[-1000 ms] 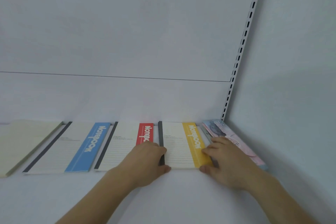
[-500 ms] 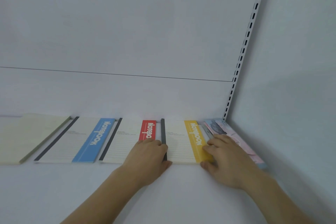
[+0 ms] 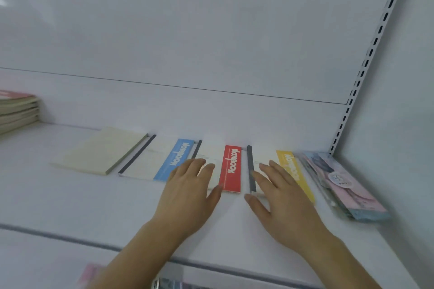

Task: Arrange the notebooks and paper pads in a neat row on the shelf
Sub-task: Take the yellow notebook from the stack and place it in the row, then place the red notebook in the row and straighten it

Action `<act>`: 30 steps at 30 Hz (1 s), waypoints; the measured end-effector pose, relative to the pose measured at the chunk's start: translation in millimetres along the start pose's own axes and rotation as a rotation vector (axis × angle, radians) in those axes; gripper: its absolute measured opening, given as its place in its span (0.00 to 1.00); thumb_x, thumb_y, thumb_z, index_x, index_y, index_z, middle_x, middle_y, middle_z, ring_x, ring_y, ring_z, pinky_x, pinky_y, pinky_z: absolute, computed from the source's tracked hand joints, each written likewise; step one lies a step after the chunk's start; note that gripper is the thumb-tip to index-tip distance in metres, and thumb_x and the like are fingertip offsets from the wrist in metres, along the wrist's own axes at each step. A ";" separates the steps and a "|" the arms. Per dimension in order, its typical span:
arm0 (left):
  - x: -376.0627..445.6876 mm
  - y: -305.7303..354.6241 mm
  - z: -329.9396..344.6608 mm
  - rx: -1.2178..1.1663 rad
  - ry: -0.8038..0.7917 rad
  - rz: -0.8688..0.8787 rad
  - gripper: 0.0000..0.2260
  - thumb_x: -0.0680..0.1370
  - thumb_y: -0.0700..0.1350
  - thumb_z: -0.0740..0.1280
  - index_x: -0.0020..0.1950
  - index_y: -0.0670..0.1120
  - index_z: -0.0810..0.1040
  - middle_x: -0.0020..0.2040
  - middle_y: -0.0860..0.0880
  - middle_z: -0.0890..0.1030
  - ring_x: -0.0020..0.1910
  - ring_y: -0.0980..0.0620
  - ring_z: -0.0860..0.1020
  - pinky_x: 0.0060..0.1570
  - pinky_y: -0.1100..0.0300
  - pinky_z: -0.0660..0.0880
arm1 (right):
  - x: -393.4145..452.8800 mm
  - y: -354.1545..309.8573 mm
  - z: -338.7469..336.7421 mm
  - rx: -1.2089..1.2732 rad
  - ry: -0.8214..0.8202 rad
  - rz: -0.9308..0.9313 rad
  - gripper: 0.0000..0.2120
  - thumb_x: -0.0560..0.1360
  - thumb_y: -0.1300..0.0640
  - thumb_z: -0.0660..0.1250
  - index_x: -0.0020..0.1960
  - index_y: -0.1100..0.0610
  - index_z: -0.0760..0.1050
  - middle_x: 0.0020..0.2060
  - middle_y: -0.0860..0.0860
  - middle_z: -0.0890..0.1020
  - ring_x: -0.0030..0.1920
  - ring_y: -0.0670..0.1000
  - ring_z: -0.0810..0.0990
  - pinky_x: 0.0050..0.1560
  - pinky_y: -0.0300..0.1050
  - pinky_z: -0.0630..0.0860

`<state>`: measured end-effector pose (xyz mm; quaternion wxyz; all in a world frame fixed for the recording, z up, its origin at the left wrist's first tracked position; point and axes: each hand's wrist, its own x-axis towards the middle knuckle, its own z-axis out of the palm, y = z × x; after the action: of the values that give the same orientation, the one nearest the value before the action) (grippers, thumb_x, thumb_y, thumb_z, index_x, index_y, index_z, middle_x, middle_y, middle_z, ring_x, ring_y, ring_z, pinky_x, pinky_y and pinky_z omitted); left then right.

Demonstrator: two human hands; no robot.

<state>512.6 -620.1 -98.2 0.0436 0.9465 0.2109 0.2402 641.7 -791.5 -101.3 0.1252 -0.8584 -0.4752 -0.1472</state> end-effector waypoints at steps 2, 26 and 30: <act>-14.5 -20.7 -13.5 0.020 0.002 -0.020 0.24 0.80 0.61 0.56 0.70 0.50 0.72 0.69 0.50 0.75 0.70 0.47 0.70 0.68 0.50 0.70 | 1.6 -29.3 -2.0 -0.008 -0.024 -0.022 0.36 0.75 0.33 0.38 0.77 0.49 0.58 0.76 0.48 0.58 0.77 0.50 0.48 0.74 0.43 0.46; -266.4 -374.5 -218.5 0.236 0.050 -0.527 0.29 0.81 0.65 0.49 0.79 0.53 0.59 0.78 0.53 0.62 0.78 0.51 0.56 0.76 0.51 0.56 | 52.7 -507.1 46.4 0.145 -0.066 -0.497 0.33 0.78 0.34 0.41 0.78 0.50 0.52 0.78 0.48 0.54 0.77 0.50 0.46 0.71 0.42 0.39; -260.1 -429.3 -228.2 0.263 0.058 -0.568 0.29 0.81 0.64 0.52 0.79 0.53 0.59 0.78 0.52 0.61 0.78 0.50 0.55 0.76 0.51 0.54 | 90.1 -556.0 67.7 0.200 -0.084 -0.530 0.39 0.74 0.32 0.33 0.78 0.50 0.51 0.78 0.48 0.53 0.77 0.50 0.45 0.74 0.44 0.43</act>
<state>35.3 -344.1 -89.6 -0.0199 0.8401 0.4973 0.2159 222.2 -409.8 -88.8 0.1466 -0.6930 -0.7000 -0.0915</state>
